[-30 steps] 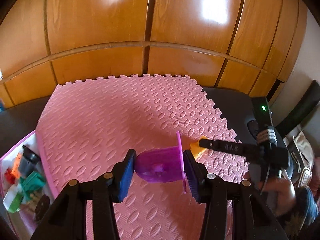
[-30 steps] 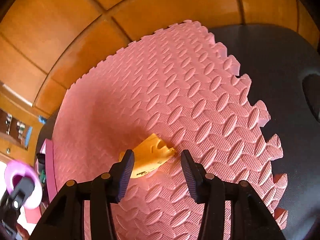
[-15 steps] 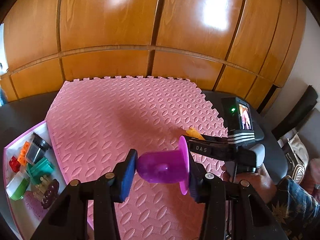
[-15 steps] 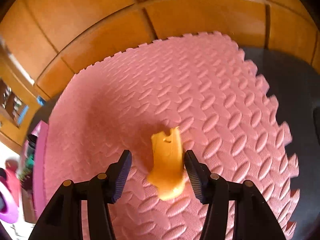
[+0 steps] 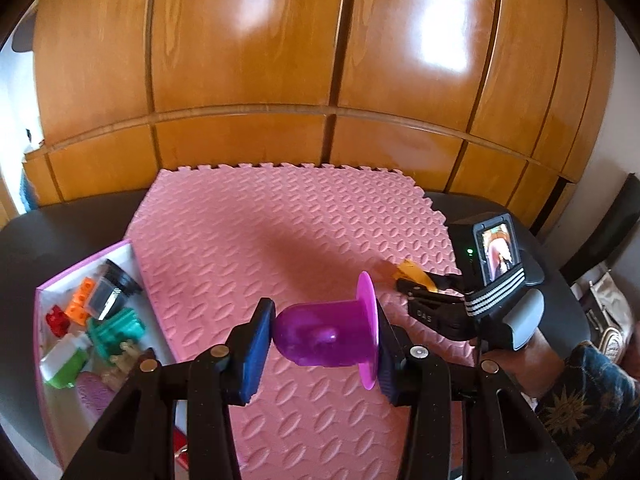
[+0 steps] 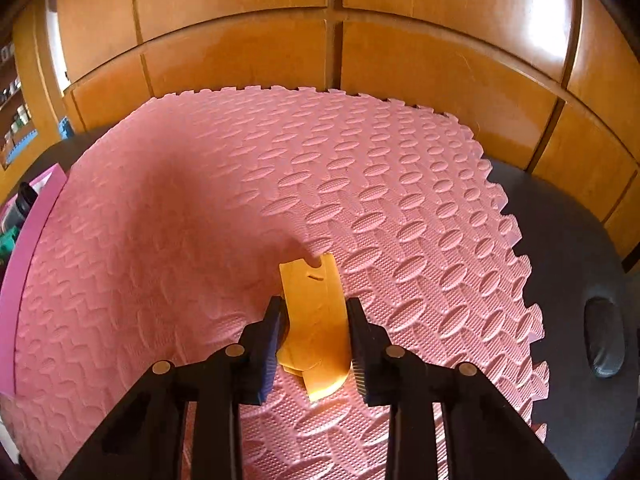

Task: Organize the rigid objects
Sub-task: 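Carry the purple cup into the tray and open the left tool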

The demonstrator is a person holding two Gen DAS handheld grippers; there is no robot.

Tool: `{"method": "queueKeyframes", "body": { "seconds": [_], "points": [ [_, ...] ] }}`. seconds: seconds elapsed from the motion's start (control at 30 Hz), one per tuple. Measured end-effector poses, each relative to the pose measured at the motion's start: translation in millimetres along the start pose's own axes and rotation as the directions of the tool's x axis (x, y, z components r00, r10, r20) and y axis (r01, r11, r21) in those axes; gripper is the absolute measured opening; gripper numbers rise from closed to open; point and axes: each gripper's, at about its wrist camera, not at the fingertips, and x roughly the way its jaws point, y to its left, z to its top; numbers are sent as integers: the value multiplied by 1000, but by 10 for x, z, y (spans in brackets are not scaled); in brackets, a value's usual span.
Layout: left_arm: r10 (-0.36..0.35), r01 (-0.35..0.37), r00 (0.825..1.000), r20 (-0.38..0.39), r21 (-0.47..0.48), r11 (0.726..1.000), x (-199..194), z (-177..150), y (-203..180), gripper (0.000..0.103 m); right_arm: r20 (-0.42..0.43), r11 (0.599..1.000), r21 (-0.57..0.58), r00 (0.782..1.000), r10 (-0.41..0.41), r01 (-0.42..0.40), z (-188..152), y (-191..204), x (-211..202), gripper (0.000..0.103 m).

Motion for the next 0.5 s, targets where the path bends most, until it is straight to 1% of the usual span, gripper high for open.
{"method": "queueKeyframes", "body": {
  "seconds": [0.1,0.2,0.5],
  "points": [
    [25,-25,1000,12,2,1000,-32,-38,32,46,10,1000,-14,1000,1,0,-25,23,-18,29],
    [39,-39,999,20,-3,999,-65,-76,79,46,10,1000,-1,1000,17,-17,-20,-6,-17,30],
    [56,-55,998,31,-20,998,-161,-127,168,46,14,1000,3,1000,18,-18,-25,-14,-28,30]
  ]
}}
